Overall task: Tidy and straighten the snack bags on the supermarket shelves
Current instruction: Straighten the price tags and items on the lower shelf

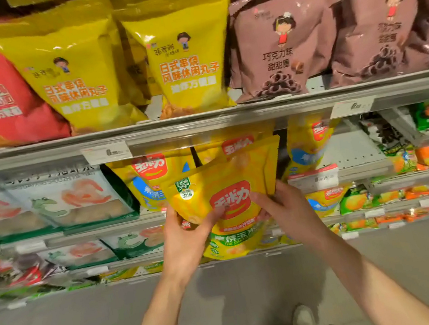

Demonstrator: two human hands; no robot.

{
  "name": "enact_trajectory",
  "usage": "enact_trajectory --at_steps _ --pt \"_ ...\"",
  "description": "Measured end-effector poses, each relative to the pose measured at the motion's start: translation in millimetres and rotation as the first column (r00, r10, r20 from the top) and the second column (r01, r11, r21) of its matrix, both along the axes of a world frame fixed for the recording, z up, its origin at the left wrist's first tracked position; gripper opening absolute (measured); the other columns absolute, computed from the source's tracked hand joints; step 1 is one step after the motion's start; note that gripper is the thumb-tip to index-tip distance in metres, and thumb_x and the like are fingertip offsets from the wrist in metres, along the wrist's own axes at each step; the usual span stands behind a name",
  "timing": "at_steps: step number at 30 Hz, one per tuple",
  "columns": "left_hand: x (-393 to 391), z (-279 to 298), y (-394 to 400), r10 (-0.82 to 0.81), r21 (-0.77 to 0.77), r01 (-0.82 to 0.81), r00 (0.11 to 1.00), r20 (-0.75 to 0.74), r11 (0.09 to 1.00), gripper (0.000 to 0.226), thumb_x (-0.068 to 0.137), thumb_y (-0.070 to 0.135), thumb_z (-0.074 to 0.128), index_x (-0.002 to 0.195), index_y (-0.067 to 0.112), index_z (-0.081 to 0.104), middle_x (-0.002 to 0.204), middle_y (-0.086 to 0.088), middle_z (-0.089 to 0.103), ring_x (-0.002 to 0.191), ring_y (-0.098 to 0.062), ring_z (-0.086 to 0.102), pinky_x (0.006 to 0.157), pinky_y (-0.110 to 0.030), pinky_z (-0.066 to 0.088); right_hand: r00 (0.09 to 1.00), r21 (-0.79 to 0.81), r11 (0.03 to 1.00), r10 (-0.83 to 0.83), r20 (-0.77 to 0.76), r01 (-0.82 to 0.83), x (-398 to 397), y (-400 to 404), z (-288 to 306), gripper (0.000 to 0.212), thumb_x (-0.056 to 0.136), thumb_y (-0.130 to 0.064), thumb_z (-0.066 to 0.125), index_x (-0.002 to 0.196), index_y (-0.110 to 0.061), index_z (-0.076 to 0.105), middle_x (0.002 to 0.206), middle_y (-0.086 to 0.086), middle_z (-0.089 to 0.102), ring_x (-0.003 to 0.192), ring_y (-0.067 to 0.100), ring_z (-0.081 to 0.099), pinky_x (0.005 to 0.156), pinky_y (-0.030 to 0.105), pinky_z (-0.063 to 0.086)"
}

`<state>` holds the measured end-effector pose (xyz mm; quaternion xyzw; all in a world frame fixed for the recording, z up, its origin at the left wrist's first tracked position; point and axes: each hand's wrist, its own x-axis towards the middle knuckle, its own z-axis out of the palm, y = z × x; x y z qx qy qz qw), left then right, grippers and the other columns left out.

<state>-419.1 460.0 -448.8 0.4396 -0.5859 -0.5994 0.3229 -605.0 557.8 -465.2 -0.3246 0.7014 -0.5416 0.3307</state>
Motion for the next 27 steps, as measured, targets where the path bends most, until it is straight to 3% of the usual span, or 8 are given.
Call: enact_trajectory --at_steps 4,8,13,15,18,23,27 --pt "39.7 2.1 -21.2 0.048 0.019 -0.048 0.999 0.005 0.999 0.064 0.068 0.019 0.092 0.120 0.028 0.056 0.101 0.017 0.073 0.087 0.011 0.069 0.064 -0.007 0.052 0.996 -0.005 0.996 0.090 -0.008 -0.090 42.2 -36.6 5.2 0.018 0.094 -0.037 0.069 0.107 -0.024 0.066 0.082 -0.001 0.077 0.068 0.020 0.074 0.066 0.032 0.058" --pt "68.5 -6.9 -46.8 0.120 -0.002 -0.120 0.991 0.056 0.993 0.056 0.069 0.023 0.092 0.116 0.021 0.062 0.100 0.011 0.074 0.078 0.008 0.070 0.060 -0.007 0.051 0.991 -0.019 0.991 0.134 0.026 -0.133 69.2 -66.0 2.6 0.018 0.096 -0.031 0.069 0.110 -0.020 0.066 0.092 0.000 0.078 0.067 0.020 0.074 0.064 0.031 0.057" --pt "94.8 -28.2 -66.8 0.277 -0.026 -0.276 0.960 0.032 0.961 0.050 0.065 0.027 0.091 0.109 0.022 0.068 0.096 0.009 0.077 0.085 -0.004 0.074 0.065 -0.014 0.057 0.969 0.006 0.969 0.246 0.029 -0.246 84.9 -95.2 -10.5 0.021 0.094 -0.044 0.069 0.111 -0.033 0.066 0.102 -0.007 0.077 0.090 0.019 0.074 0.087 0.045 0.059" --pt "103.7 -36.5 -72.8 0.335 -0.035 -0.334 0.942 0.021 0.942 0.053 0.065 0.024 0.092 0.112 0.019 0.068 0.099 0.010 0.077 0.085 -0.002 0.074 0.065 -0.012 0.056 0.977 0.011 0.977 0.212 -0.011 -0.212 83.2 -103.7 -15.9 0.028 0.091 -0.053 0.067 0.113 -0.036 0.065 0.105 -0.012 0.074 0.097 0.010 0.070 0.091 0.039 0.057" --pt "116.9 -47.3 -81.3 0.397 -0.036 -0.397 0.918 -0.001 0.917 0.059 0.065 0.023 0.091 0.118 0.015 0.067 0.106 0.007 0.076 0.087 0.001 0.073 0.067 -0.010 0.056 0.990 0.029 0.998 0.057 -0.130 -0.054 76.8 -116.2 -26.9 0.039 0.096 -0.046 0.063 0.131 -0.029 0.059 0.122 -0.021 0.063 0.110 -0.004 0.061 0.096 0.029 0.054" --pt "132.0 -58.7 -88.8 0.424 -0.065 -0.424 0.906 -0.015 0.903 0.058 0.070 0.016 0.089 0.123 0.011 0.067 0.109 0.005 0.076 0.090 0.001 0.073 0.067 -0.010 0.056 0.966 0.090 0.994 -0.035 -0.255 0.060 79.6 -139.7 -57.5 0.069 0.099 -0.049 0.059 0.158 -0.023 0.033 0.157 -0.001 0.045 0.143 0.016 0.045 0.115 0.043 0.042" --pt "138.7 -62.5 -91.7 0.435 -0.076 -0.435 0.900 -0.018 0.897 0.056 0.068 0.017 0.088 0.121 0.010 0.068 0.102 0.011 0.076 0.087 0.001 0.074 0.065 -0.011 0.055 0.966 0.067 0.996 -0.035 -0.255 0.054 89.8 -156.9 -74.1 0.083 0.096 -0.053 0.061 0.163 -0.025 0.018 0.166 -0.006 0.030 0.151 0.016 0.032 0.121 0.043 0.035"
